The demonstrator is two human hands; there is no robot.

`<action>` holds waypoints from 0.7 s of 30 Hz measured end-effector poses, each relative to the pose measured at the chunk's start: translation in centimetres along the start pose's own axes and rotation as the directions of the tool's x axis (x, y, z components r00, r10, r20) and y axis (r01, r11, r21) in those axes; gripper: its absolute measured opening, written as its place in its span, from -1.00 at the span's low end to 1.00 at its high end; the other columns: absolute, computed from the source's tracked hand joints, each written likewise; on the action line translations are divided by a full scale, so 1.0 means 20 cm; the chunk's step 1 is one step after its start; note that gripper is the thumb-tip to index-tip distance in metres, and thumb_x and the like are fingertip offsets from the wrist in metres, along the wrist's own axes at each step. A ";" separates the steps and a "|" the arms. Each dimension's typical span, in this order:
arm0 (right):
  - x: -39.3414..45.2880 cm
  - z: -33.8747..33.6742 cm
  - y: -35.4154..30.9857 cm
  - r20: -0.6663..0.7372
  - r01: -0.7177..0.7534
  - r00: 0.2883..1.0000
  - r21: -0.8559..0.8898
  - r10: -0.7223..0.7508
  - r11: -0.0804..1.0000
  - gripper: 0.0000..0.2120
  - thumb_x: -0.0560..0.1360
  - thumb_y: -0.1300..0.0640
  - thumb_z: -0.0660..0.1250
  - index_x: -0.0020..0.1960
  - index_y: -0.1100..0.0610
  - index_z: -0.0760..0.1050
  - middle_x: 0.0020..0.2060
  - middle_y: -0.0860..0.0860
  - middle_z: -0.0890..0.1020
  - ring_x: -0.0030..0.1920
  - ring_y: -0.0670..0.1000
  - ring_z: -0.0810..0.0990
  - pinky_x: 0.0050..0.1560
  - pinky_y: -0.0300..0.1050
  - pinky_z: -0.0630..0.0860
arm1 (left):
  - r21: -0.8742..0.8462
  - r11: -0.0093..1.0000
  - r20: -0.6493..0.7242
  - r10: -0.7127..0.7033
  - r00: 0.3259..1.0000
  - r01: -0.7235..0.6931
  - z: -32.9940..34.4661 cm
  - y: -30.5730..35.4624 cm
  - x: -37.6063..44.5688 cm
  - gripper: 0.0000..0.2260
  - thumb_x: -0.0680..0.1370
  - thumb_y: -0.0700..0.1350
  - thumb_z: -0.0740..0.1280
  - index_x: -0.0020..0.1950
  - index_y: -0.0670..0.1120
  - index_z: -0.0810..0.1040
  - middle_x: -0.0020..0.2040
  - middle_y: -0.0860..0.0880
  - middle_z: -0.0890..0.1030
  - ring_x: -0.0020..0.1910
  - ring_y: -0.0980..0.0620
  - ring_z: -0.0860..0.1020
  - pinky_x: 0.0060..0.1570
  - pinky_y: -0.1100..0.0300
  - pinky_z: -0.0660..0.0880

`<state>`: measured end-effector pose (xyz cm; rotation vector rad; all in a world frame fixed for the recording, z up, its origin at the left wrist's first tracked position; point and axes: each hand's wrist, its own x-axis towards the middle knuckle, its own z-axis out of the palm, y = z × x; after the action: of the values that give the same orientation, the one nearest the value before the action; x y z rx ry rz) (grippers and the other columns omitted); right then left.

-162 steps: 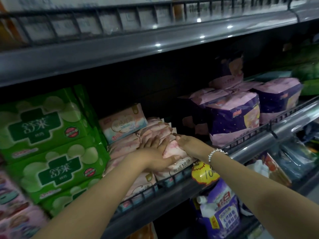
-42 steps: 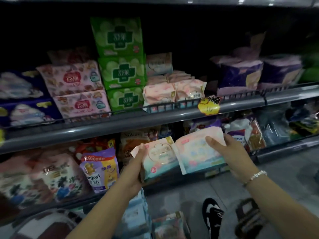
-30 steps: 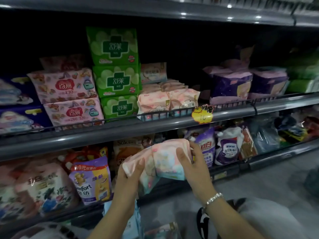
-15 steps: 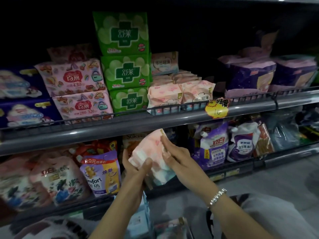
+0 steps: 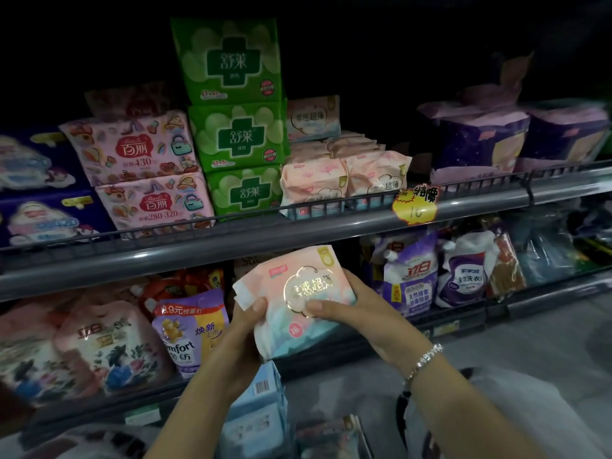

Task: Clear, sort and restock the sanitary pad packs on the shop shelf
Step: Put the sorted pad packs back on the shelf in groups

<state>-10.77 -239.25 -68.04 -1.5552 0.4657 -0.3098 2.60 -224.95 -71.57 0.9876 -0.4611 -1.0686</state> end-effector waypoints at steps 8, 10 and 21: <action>0.04 -0.07 -0.02 -0.068 0.065 0.996 0.128 -0.057 0.990 -0.32 0.16 0.04 0.54 0.27 -0.07 0.47 0.07 -0.05 0.68 0.07 -0.03 0.66 0.09 -0.10 0.58 | 0.274 0.960 -0.091 0.081 0.993 -0.053 0.08 0.04 0.04 0.16 0.05 0.36 0.55 0.53 0.19 0.05 0.35 -0.02 0.50 0.22 -0.09 0.56 0.13 -0.09 0.55; 0.06 -0.08 -0.03 -0.099 0.082 0.993 0.132 -0.069 0.988 -0.29 0.18 0.07 0.55 0.31 -0.02 0.45 0.07 -0.02 0.69 0.08 -0.01 0.66 0.13 -0.04 0.59 | 0.331 0.940 -0.115 0.130 0.985 -0.085 0.11 0.08 0.06 0.17 0.13 0.30 0.53 0.55 0.21 -0.12 0.40 -0.03 0.44 0.25 -0.09 0.54 0.24 -0.13 0.48; 0.27 -0.42 -0.47 -0.218 0.210 0.950 -0.078 -0.222 0.975 -0.45 0.11 -0.06 0.54 0.08 0.00 0.56 -0.11 -0.12 0.72 -0.08 -0.11 0.69 -0.13 -0.28 0.56 | 0.547 0.790 0.025 0.315 0.949 -0.277 0.46 0.50 0.50 0.02 0.15 0.16 0.64 0.49 0.08 0.18 0.27 0.10 0.55 0.16 0.13 0.59 0.15 0.13 0.55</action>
<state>-9.02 -249.26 -58.87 -1.6345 0.4827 -0.6529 5.34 -236.70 -59.71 1.3949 -0.8683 -0.6163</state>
